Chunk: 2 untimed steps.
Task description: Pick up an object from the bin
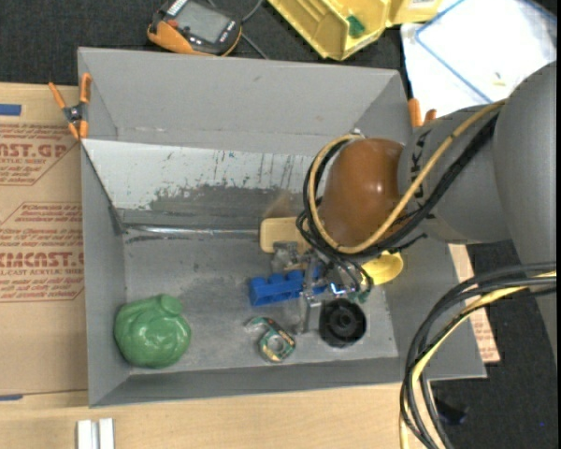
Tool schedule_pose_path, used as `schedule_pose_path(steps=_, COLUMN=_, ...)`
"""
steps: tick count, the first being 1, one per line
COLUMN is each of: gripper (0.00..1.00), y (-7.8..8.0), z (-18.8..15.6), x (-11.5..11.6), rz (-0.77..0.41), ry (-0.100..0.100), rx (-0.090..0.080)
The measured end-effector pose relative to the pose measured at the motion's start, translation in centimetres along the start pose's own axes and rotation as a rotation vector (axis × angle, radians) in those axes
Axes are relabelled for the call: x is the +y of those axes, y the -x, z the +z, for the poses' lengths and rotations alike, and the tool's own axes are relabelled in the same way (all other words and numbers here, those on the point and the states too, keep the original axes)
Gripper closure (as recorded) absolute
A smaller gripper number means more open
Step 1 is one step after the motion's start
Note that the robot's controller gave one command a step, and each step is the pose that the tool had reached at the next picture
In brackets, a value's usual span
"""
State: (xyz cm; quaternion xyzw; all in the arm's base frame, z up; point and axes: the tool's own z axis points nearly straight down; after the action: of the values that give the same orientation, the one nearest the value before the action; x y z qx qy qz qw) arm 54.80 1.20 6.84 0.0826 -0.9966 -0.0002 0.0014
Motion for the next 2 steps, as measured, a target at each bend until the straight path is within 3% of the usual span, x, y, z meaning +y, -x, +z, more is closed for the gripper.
schedule_pose_path(steps=1, gripper=0.00, y=-0.3, z=-5.1, x=-0.5, rz=-0.034, ry=0.003, rx=-0.016)
schedule_pose_path(steps=2, gripper=0.00, y=-0.1, z=-0.6, x=0.2, rz=-0.008, ry=0.004, rx=0.000)
